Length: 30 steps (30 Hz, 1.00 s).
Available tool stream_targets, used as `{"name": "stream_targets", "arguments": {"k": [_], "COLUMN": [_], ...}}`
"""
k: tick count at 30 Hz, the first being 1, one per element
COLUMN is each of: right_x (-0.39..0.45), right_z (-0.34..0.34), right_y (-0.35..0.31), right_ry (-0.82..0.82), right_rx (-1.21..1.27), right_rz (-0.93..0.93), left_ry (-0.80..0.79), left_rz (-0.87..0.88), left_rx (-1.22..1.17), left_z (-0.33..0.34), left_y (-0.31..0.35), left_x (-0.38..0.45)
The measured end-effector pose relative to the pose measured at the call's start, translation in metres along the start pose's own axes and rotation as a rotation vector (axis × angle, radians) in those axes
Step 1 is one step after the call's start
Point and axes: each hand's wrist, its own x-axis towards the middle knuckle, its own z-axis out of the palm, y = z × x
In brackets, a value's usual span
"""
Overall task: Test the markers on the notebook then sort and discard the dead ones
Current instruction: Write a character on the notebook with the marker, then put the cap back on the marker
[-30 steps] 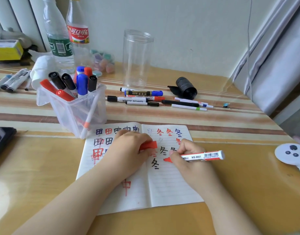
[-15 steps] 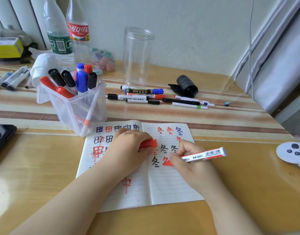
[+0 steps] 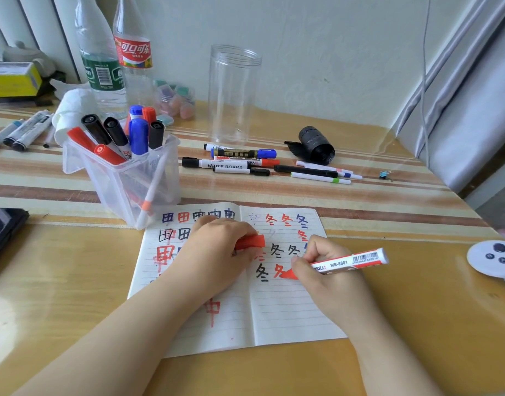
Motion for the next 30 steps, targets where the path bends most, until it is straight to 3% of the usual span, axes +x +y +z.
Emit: {"name": "stream_targets", "arguments": {"k": [10,13,17,22,30], "right_x": [-0.003,-0.003,0.000,0.002,0.001], "right_z": [-0.001,-0.003,-0.004,-0.004,-0.001], "right_y": [-0.001,-0.004,-0.005,-0.006,-0.008], "right_ry": [0.001,0.050,0.085,0.069,-0.053], "right_rx": [0.005,0.103,0.314,0.354,0.372], "right_rz": [0.015,-0.029,-0.090,-0.091,-0.078], "left_ry": [0.000,-0.007,0.009,-0.011,-0.059], "left_rz": [0.020,0.039,0.187,0.307,0.351], "left_rx": [-0.013,-0.023,-0.153,-0.206,-0.187], "left_z": [0.000,0.000,-0.002,-0.002,0.000], "left_y": [0.000,0.000,0.002,0.007,0.012], "left_x": [0.000,-0.001,-0.002,-0.005,-0.007]}}
